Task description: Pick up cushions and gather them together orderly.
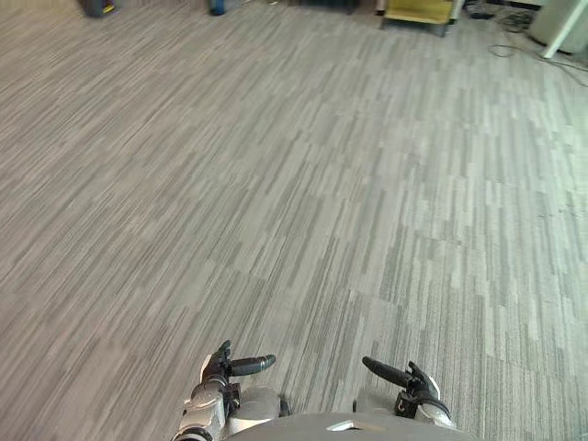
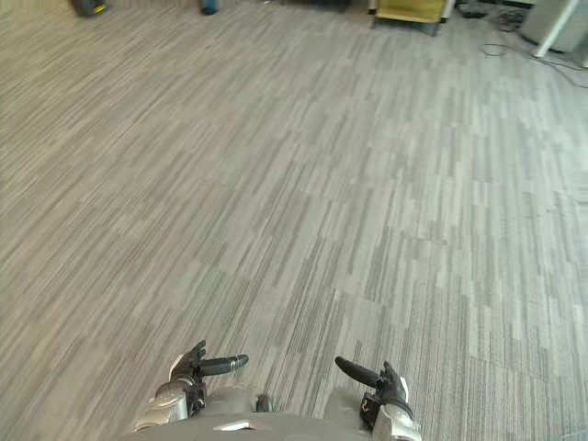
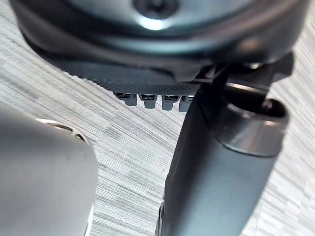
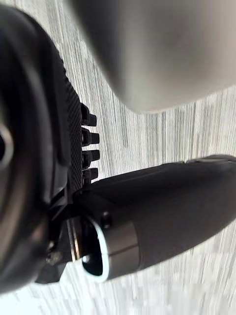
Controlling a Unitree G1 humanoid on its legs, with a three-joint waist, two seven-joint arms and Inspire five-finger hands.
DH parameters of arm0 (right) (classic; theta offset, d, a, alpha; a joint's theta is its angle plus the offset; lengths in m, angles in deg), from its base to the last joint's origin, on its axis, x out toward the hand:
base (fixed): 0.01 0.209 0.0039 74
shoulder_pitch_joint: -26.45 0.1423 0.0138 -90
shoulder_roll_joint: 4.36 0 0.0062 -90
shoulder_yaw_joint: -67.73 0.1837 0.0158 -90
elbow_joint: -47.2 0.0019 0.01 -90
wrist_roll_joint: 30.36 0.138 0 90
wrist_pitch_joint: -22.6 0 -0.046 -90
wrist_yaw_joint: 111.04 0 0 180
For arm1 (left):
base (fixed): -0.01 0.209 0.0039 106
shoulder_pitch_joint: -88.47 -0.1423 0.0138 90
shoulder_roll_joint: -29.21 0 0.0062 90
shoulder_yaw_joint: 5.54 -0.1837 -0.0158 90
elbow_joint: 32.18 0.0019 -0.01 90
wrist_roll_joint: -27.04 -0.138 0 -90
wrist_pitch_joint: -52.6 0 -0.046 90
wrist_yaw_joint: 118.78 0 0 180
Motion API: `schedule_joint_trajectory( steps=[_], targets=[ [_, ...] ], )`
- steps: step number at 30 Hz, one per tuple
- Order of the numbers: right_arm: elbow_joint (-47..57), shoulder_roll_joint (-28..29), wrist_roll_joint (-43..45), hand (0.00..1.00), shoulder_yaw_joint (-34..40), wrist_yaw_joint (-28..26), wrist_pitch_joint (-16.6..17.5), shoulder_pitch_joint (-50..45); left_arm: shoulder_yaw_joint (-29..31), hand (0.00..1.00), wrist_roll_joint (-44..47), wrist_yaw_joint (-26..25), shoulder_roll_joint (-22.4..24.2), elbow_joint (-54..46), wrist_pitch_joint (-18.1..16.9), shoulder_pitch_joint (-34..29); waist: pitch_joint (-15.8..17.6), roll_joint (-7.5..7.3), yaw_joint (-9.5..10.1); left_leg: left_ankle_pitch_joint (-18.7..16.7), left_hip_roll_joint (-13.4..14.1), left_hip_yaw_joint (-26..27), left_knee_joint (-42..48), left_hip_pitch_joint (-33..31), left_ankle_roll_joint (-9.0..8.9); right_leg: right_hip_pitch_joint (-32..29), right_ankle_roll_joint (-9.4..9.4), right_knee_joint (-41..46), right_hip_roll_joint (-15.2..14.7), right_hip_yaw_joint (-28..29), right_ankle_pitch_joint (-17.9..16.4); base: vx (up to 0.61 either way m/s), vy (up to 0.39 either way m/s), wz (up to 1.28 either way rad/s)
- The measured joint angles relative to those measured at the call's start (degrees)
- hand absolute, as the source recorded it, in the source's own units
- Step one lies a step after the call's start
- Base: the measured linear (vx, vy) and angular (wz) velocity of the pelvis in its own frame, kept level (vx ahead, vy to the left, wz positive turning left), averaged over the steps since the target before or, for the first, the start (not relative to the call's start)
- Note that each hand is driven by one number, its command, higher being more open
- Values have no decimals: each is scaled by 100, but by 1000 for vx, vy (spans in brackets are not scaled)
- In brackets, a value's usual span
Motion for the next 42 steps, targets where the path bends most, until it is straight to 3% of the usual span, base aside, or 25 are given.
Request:
schedule_joint_trajectory(
  steps=[2,4,5,8,10,11,14,16,19,20,21,22,23,26,27,28,30,31,34,36,37,38,39,41,42],
  targets=[
    [-18,-35,-2,100,-63,-11,31,119,-148,100,0,8,-48,5,-2,12,-8,33,-44,3,256,99,-46,310,-6,-525,-279,-926,206,-620,-108,603,-250,-49],
    [-79,-60,-5,100,-72,-19,40,137,-161,100,1,10,-95,110,-7,-2,-53,-70,-107,13,230,95,-102,572,-198,-829,-641,-2591,522,-653,875,515,-261,-43],
    [-216,-214,-38,100,-49,-50,39,230,-270,100,-4,25,-8,314,16,46,-113,163,-90,50,451,-74,11,673,-267,-736,-1025,-2568,834,-566,979,580,-318,-52],
    [-491,-402,-193,100,80,-48,39,344,-343,100,-15,29,151,327,-6,168,-114,276,-179,-9,460,-594,198,282,-460,-394,-1089,-2858,941,-543,764,485,-311,-17],
    [-601,-376,-161,100,258,-41,-74,143,-284,100,-49,49,228,230,-37,181,-84,339,-220,801,680,-753,1429,-216,-420,265,-1009,-3250,1072,-705,535,302,-219,39],
    [-518,-404,-153,100,177,-25,-73,-13,-216,100,-64,47,275,163,-28,201,-52,363,-209,1339,947,-898,2847,-796,-350,654,-1025,-3447,1157,-759,409,297,-199,22],
    [-339,-355,-89,100,175,78,-65,-225,-26,100,-71,43,309,-254,-81,150,72,332,-176,941,1336,-725,4859,-1944,-336,1548,-1088,-3866,1305,-788,185,292,-134,6],
    [-371,-332,-76,100,180,79,-75,-280,-65,100,-63,60,304,-450,-170,78,69,287,-137,665,1186,-483,4454,-2413,-308,2004,-968,-4288,1307,-769,221,291,-101,-3],
    [-524,-350,-40,100,186,76,-86,-157,-133,100,-53,75,374,-517,-262,104,91,265,4,697,469,-194,1395,-2664,-433,2569,-780,-4957,1266,-635,296,394,-16,-27],
    [-597,-340,-34,100,179,78,-81,-78,-144,100,-44,81,384,-517,-267,107,94,261,106,1273,194,-234,-136,-2656,-462,2815,-688,-5251,1310,-487,303,609,47,-48],
    [-629,-339,-34,100,175,81,-82,-34,-149,100,-42,74,370,-528,-259,130,103,249,161,1610,130,-266,-474,-2666,-495,2926,-638,-5409,1340,-369,305,524,40,-75],
    [-640,-318,-35,100,145,82,-81,-10,-147,100,-41,62,318,-499,-251,176,103,241,270,2012,98,-307,-511,-2658,-387,3063,-567,-5564,1362,-167,301,725,61,-81],
    [-642,-263,-38,100,17,74,-74,83,-143,100,-43,51,222,-357,-220,239,95,191,272,2449,11,-379,-498,-2627,-7,3172,-495,-5628,1273,29,279,500,39,-59],
    [-696,-154,-112,100,-57,28,-77,158,-133,100,-55,67,64,-242,-170,337,104,-44,170,1799,-106,-383,272,-2741,282,2969,-318,-4847,1001,323,251,603,36,2],
    [-812,-121,-135,100,-45,21,-84,117,-144,100,-56,62,-53,-173,-141,303,73,-164,171,1360,-174,-361,542,-2460,289,2538,-107,-3274,820,472,287,690,32,2],
    [-798,-89,-117,100,26,9,-96,97,-166,100,-58,62,-112,-40,-118,261,23,-257,120,994,-252,-386,556,-2121,197,2032,459,-1819,648,506,753,579,18,2],
    [-755,-98,-162,100,46,5,-68,100,-332,100,-60,50,-243,145,-50,269,17,-348,45,674,-343,-468,509,-1704,139,1435,529,-259,339,454,1152,597,-40,15],
    [-674,-134,-173,100,66,-18,-69,91,-393,100,-60,49,-260,173,-3,267,29,-341,21,479,-363,-539,401,-1291,124,1029,48,391,155,266,830,720,-77,16],
    [-432,-310,-207,100,55,-73,-24,92,-435,100,-38,33,-174,182,2,147,113,-74,-69,353,-101,-622,-153,-270,25,230,-434,-23,85,-311,253,489,-111,13],
    [-344,-379,-227,100,33,-79,22,105,-528,100,-5,30,-158,199,-6,101,154,49,-158,343,226,-689,-230,155,7,-413,-335,-1587,222,-452,281,700,-303,46],
    [-349,-355,-221,100,-49,-81,22,68,-524,100,1,32,-184,196,-9,20,119,-63,-222,260,267,-738,-286,318,-133,-530,-232,-2792,298,-275,975,815,-445,59],
    [-369,-366,-203,100,-29,-109,28,57,-523,100,0,34,-177,241,-2,28,130,0,-280,178,386,-830,-319,477,-251,-414,-584,-2806,427,-353,1192,560,-325,20],
    [-405,-455,-232,100,-41,-106,28,140,-556,100,-9,43,-75,267,-7,71,82,161,-159,120,479,-997,-379,478,-288,-376,-615,-2808,606,-356,1107,644,-351,-4],
    [-439,-509,-234,100,11,-86,42,241,-590,100,-64,113,-28,217,-34,117,110,161,-191,173,294,-1230,-383,348,-298,-343,-710,-2651,685,-100,988,444,-214,4],
    [-525,-528,-231,100,85,-85,12,165,-575,100,-74,105,44,221,-84,111,70,261,-228,585,310,-1259,-80,212,-340,-50,-831,-2600,775,-168,799,327,-165,40]
  ],
)
